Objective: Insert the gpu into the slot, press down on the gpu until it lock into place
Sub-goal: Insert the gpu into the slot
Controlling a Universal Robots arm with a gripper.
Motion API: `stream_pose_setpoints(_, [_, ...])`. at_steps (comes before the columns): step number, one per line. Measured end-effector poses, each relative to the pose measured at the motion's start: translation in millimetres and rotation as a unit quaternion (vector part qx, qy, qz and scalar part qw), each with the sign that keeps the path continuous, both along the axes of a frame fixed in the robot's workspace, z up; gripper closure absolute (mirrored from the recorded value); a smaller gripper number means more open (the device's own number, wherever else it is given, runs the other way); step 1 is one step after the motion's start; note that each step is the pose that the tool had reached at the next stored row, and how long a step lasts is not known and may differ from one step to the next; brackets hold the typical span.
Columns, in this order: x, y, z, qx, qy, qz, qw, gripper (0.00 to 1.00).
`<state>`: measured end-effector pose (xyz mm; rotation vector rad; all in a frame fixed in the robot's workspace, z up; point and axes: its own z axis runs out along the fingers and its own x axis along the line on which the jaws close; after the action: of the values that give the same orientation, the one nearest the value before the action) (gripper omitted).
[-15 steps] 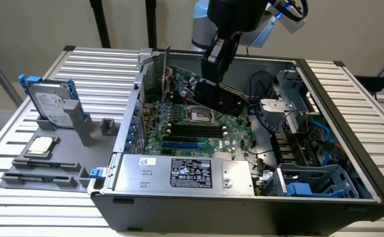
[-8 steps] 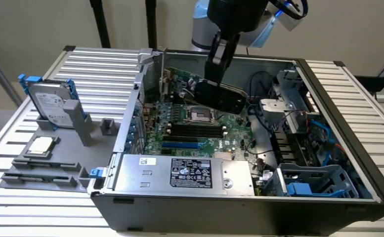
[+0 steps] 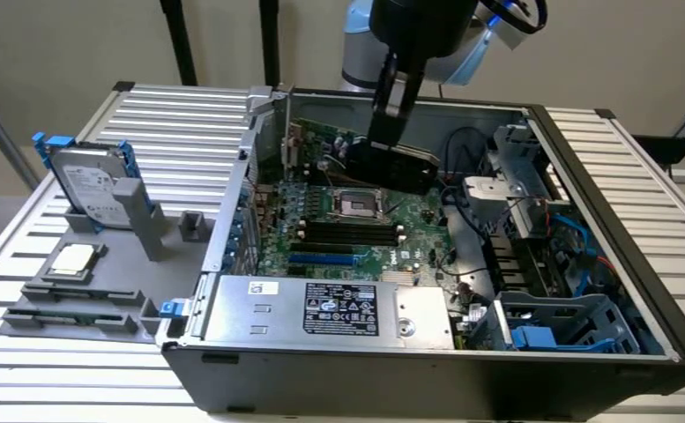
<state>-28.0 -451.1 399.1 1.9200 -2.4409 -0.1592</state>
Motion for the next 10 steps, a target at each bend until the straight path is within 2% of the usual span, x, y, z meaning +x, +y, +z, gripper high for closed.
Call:
stream_pose_setpoints(2, [0.0,0.0,-0.3,0.0066,0.0,0.013,0.9999,0.74])
stream_pose_setpoints(5, [-0.1,0.0,-1.1,0.0143,0.0001,0.035,0.9993,0.74])
stream_pose_setpoints(8, [-0.2,0.0,-2.7,0.0214,0.0,0.059,0.998,0.74])
stream_pose_setpoints(10, [-0.4,0.0,-4.2,0.0248,0.0002,0.075,0.9968,0.74])
